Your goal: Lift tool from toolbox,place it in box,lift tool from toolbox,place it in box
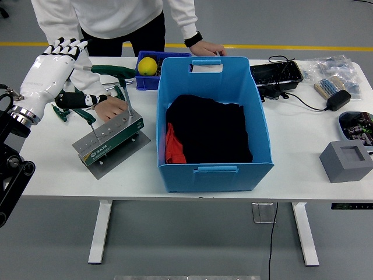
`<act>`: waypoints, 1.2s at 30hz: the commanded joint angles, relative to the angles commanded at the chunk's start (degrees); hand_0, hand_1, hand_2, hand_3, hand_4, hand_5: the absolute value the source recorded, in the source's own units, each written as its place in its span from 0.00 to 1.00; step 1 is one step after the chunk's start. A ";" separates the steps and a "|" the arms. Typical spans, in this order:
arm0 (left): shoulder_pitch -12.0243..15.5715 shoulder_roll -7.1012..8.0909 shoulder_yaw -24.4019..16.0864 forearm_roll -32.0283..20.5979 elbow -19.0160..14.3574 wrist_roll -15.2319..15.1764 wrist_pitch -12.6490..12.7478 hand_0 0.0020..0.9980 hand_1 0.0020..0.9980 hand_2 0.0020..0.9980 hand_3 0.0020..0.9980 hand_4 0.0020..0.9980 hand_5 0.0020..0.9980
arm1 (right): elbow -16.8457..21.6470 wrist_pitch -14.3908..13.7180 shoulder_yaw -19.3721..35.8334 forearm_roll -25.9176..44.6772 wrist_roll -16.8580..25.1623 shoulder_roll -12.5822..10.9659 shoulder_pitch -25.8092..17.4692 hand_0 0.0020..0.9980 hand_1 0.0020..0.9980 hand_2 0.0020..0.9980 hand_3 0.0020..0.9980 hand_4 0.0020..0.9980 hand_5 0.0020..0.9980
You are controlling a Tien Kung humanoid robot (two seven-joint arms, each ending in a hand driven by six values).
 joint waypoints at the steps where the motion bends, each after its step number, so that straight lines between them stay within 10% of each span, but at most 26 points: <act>1: -0.72 0.02 0.75 0.00 0.49 0.74 -0.45 1.00 1.00 1.00 1.00 1.00 0.42 | -0.01 0.01 0.05 -0.05 -0.01 -0.02 0.00 0.64 0.62 0.70 0.56 0.79 0.69; 25: -12.16 -7.26 12.54 -4.16 13.18 10.69 0.71 1.00 1.00 1.00 0.98 1.00 0.46 | -0.05 0.34 1.30 -2.05 -0.70 -0.41 0.13 0.64 0.63 0.70 0.56 0.79 0.69; 31: -15.44 -8.18 12.91 -1.58 15.77 13.88 0.62 0.90 0.92 0.91 0.91 1.00 0.51 | -0.02 0.32 1.53 -2.44 -0.84 -0.50 0.29 0.64 0.63 0.70 0.56 0.79 0.69; 32: -15.86 -8.23 13.05 -1.52 16.20 14.51 0.24 0.72 0.70 0.69 0.75 1.00 0.64 | -0.01 0.31 1.53 -2.45 -0.85 -0.51 0.28 0.64 0.63 0.70 0.56 0.79 0.69; 36: -17.08 -8.47 13.73 -1.57 17.78 16.79 -1.50 0.72 0.70 0.69 0.75 1.00 0.64 | -0.01 0.36 1.50 -2.52 -0.89 -0.55 0.17 0.64 0.63 0.70 0.56 0.79 0.69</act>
